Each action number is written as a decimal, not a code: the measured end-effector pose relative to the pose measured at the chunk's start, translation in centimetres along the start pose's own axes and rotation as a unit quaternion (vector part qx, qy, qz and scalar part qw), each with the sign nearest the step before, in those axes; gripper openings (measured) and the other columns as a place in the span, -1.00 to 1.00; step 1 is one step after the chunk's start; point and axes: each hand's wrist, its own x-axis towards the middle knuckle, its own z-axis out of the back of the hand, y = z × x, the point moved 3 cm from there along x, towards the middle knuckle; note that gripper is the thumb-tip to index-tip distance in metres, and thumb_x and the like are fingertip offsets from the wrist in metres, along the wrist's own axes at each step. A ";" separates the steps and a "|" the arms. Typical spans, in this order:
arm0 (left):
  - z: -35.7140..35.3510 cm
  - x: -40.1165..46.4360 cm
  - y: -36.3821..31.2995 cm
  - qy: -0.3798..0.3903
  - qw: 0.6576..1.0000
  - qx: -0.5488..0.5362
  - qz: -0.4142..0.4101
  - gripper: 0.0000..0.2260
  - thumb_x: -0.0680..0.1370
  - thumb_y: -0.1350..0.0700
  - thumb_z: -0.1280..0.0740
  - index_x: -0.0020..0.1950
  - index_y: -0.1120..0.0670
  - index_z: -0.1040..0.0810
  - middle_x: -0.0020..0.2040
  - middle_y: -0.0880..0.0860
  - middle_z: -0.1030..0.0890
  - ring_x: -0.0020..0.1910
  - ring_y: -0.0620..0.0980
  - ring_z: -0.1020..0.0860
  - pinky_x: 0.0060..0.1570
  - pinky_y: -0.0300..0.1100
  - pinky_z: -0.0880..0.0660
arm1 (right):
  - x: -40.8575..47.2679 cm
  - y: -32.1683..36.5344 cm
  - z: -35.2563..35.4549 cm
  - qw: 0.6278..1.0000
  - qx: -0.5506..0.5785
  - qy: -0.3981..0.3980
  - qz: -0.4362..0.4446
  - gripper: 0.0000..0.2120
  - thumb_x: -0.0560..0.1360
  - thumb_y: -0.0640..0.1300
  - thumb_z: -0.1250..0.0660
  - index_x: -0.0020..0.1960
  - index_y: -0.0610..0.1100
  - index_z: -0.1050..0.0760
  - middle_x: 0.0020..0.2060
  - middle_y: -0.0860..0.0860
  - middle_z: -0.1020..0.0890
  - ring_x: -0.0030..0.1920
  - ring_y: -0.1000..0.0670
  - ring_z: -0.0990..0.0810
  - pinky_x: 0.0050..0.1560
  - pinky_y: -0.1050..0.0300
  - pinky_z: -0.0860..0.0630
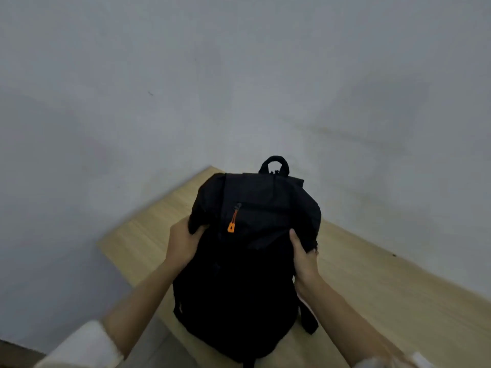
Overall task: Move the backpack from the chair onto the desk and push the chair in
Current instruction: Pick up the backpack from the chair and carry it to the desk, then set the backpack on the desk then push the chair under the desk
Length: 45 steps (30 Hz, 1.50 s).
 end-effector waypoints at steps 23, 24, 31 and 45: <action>-19.6 4.5 7.2 0.449 0.813 0.294 -0.227 -0.05 0.29 -0.36 -0.39 0.49 -0.15 0.07 0.54 0.06 0.31 0.50 0.14 0.29 0.38 0.36 0.22 | 15.7 -7.7 -4.1 0.919 -0.381 -0.005 -0.096 -0.41 0.56 -0.02 -0.21 0.51 -0.04 -0.06 0.45 -0.18 -0.26 0.38 -0.25 -0.33 0.38 -0.14 -0.34; -20.2 4.1 7.5 0.459 0.806 0.307 -0.214 -0.01 0.25 -0.37 -0.41 0.48 -0.19 0.11 0.52 0.05 0.37 0.49 0.15 0.34 0.34 0.43 0.24 | 16.0 -7.8 -3.7 0.912 -0.399 0.003 -0.098 -0.39 0.56 -0.02 -0.22 0.52 -0.03 -0.03 0.45 -0.19 -0.25 0.38 -0.26 -0.33 0.38 -0.14 -0.34; -20.5 5.5 10.3 0.460 0.812 0.342 -0.109 0.05 0.26 -0.21 -0.50 0.41 -0.34 0.27 0.48 0.09 0.46 0.47 0.19 0.38 0.29 0.51 0.18 | 17.2 -10.5 -6.0 0.893 -0.416 0.093 -0.145 -0.24 0.51 0.09 -0.26 0.54 0.01 0.11 0.51 -0.13 -0.18 0.47 -0.18 -0.22 0.44 -0.10 -0.28; -10.7 21.8 19.2 0.503 0.756 0.389 -0.158 0.03 0.29 -0.21 -0.47 0.40 -0.37 0.32 0.48 0.05 0.45 0.46 0.19 0.39 0.30 0.49 0.21 | 18.4 -13.4 -19.2 0.896 -0.357 0.242 -0.107 -0.31 0.57 -0.03 -0.25 0.54 -0.02 0.09 0.54 -0.04 -0.06 0.51 -0.05 -0.10 0.50 0.00 -0.16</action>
